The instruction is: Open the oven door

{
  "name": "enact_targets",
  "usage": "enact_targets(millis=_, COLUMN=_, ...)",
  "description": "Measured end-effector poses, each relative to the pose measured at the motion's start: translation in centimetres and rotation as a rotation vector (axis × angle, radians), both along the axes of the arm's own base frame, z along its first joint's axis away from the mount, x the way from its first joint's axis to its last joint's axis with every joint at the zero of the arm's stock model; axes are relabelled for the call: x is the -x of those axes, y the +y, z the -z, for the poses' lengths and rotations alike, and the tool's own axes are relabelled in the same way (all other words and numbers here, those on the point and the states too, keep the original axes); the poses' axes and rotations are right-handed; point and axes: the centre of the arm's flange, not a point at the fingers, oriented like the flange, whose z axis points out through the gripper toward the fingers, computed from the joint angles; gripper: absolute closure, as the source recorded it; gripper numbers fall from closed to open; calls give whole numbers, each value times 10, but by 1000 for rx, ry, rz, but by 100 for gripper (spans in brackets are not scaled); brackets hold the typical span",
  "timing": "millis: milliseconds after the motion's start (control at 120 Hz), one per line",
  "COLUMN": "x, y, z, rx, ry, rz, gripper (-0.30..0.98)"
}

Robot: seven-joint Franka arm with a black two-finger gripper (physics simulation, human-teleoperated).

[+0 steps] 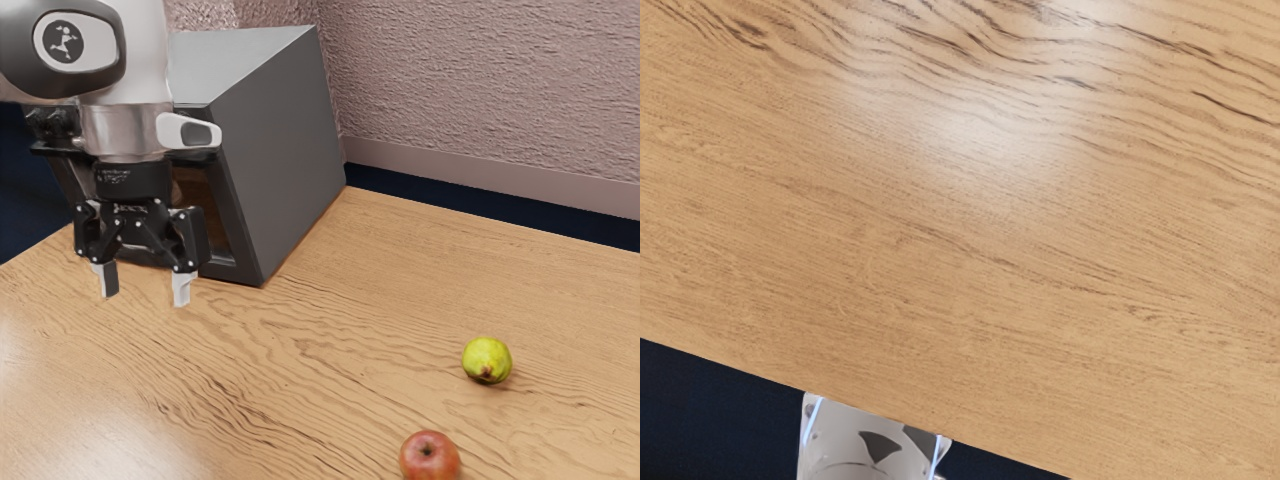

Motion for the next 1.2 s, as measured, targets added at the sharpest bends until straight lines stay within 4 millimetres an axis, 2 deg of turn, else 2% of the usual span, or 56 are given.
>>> enact_targets(millis=125, x=-12, y=-6, z=-17, rx=-28, ry=-145, rz=-76, gripper=0)
enact_targets(millis=217, x=-18, y=18, z=-18, rx=-114, ry=-188, rz=-166, gripper=0)
enact_targets(millis=267, x=2, y=33, z=-46, rx=-173, ry=-258, rz=-220, gripper=0)
enact_targets(millis=308, x=31, y=50, z=-74, rx=-213, ry=-323, rz=-287, gripper=0)
enact_targets(millis=342, x=54, y=68, z=-86, rx=-245, ry=-353, rz=-355, gripper=0)
enact_targets(millis=367, x=78, y=91, z=-79, rx=-266, ry=-355, rz=-430, gripper=0)
enact_targets(millis=400, x=106, y=120, z=-56, rx=-292, ry=-349, rz=-525, gripper=0)
enact_targets(millis=433, x=135, y=150, z=-19, rx=-320, ry=-346, rz=-628, gripper=0)
enact_targets(millis=458, x=152, y=164, z=8, rx=-337, ry=-360, rz=-687, gripper=0)
enact_targets(millis=508, x=171, y=186, z=41, rx=-330, ry=-428, rz=-803, gripper=0)
enact_targets(millis=558, x=178, y=204, z=48, rx=-274, ry=-531, rz=-926, gripper=0)
enact_targets(millis=625, x=176, y=215, z=42, rx=-228, ry=-663, rz=-1024, gripper=0)
enact_targets(millis=683, x=157, y=227, z=44, rx=-201, ry=-721, rz=-1072, gripper=0)
enact_targets(millis=733, x=129, y=232, z=45, rx=-183, ry=-754, rz=-1081, gripper=0)
enact_targets(millis=783, x=101, y=224, z=39, rx=-156, ry=-796, rz=-1062, gripper=0)
enact_targets(millis=867, x=77, y=189, z=17, rx=-105, ry=-882, rz=-1010, gripper=0)
enact_targets(millis=908, x=67, y=179, z=11, rx=-85, ry=-907, rz=-997, gripper=0)
enact_targets(millis=1025, x=56, y=175, z=8, rx=-65, ry=-936, rz=-1019, gripper=0)
enact_targets(millis=1200, x=54, y=176, z=1, rx=-55, ry=-970, rz=-1061, gripper=0)
